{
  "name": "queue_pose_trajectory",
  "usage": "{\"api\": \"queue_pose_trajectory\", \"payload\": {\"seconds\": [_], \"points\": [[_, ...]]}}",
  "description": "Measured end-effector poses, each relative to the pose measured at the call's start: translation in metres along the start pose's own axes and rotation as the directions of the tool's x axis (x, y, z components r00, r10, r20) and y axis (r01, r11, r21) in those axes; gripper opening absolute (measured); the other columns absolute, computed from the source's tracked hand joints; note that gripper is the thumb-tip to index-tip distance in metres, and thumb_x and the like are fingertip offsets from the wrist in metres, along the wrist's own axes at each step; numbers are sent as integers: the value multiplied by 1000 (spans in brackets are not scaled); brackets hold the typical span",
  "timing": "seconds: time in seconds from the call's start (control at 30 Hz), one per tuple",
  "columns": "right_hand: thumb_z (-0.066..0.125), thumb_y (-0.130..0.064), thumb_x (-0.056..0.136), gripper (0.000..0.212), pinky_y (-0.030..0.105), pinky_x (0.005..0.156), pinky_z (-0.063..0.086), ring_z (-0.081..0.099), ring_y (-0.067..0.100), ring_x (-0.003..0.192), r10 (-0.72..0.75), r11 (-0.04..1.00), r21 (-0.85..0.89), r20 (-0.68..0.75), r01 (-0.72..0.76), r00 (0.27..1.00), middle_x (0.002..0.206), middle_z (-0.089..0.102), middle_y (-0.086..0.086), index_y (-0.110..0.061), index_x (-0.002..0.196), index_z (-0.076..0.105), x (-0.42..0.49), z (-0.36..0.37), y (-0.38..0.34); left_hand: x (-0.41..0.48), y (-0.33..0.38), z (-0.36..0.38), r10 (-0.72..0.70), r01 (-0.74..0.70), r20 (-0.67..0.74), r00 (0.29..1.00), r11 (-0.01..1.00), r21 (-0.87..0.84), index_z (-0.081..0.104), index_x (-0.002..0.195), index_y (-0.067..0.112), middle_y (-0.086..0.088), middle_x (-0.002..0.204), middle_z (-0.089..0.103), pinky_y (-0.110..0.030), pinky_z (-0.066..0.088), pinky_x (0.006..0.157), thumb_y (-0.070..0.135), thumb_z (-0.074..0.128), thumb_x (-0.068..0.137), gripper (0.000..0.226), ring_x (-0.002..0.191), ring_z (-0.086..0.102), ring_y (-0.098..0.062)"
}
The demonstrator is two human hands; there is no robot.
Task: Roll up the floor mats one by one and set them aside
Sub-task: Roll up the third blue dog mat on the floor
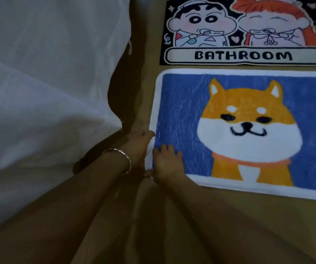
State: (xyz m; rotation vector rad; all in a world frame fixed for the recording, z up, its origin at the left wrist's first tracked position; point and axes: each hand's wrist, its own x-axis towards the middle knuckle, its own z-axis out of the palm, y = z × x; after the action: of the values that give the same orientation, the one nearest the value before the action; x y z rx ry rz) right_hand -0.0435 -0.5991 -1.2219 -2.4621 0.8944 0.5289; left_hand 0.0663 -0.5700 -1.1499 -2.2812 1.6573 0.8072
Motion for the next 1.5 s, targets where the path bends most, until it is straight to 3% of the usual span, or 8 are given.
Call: {"api": "queue_pose_trajectory", "payload": {"seconds": [0.13,0.27,0.4,0.53,0.9,1.23,1.4,1.5], "points": [[62,-43,85,59,54,102,28,38,31,120,8,998,-70,30,-6,1000,130,43,11,-14,133,42,2,4,-12,4,-4,9,6,-6,-3,1000,999,44,32,141,21,-6,138,42,-32,38,101,24,53,92,53,123,43,-24],[79,-38,67,32,68,93,38,60,29,88,-48,991,-127,-24,44,999,88,64,9,-14,86,70,-5,2,-16,5,-1,18,-24,17,57,998,992,124,24,144,22,-8,141,36,-37,39,101,31,60,88,67,127,38,-28],[43,-28,98,32,65,108,16,48,30,118,-102,962,-226,226,154,969,121,57,9,-13,124,54,-17,1,3,7,12,22,8,-19,53,999,979,204,21,146,23,-8,139,37,-38,41,97,37,57,87,70,124,39,-27],[39,-29,100,36,65,107,19,45,32,125,7,932,-335,390,134,921,134,49,10,-13,131,48,-40,-3,32,14,35,29,63,-70,37,997,967,246,20,146,24,-7,136,39,-35,41,90,33,51,90,65,120,41,-27],[57,-25,92,59,60,102,36,36,40,133,505,857,-433,603,-279,618,150,32,11,-12,145,34,-150,0,192,49,164,74,458,-472,123,880,820,323,19,146,23,-10,145,26,-40,38,100,35,45,93,61,133,28,-26],[43,-29,98,50,53,107,33,37,28,135,802,595,-516,436,-617,409,148,37,5,-13,145,33,-256,8,318,67,266,103,550,-621,289,783,672,403,5,149,33,-8,155,-2,-56,32,104,37,50,94,71,142,2,-34],[66,-38,85,83,53,100,41,39,34,129,694,705,-204,397,-680,601,145,26,13,-13,147,18,-229,0,315,65,281,102,484,-607,372,792,689,396,1,150,34,-7,157,-14,-48,42,96,31,43,98,66,143,-4,-37],[75,-58,69,123,61,101,35,10,45,140,574,789,4,350,-614,740,156,-6,13,-26,150,-13,-190,-12,306,65,287,90,494,-622,380,782,664,416,8,149,33,-11,157,-6,-49,39,96,34,40,98,60,142,6,-39]]}}
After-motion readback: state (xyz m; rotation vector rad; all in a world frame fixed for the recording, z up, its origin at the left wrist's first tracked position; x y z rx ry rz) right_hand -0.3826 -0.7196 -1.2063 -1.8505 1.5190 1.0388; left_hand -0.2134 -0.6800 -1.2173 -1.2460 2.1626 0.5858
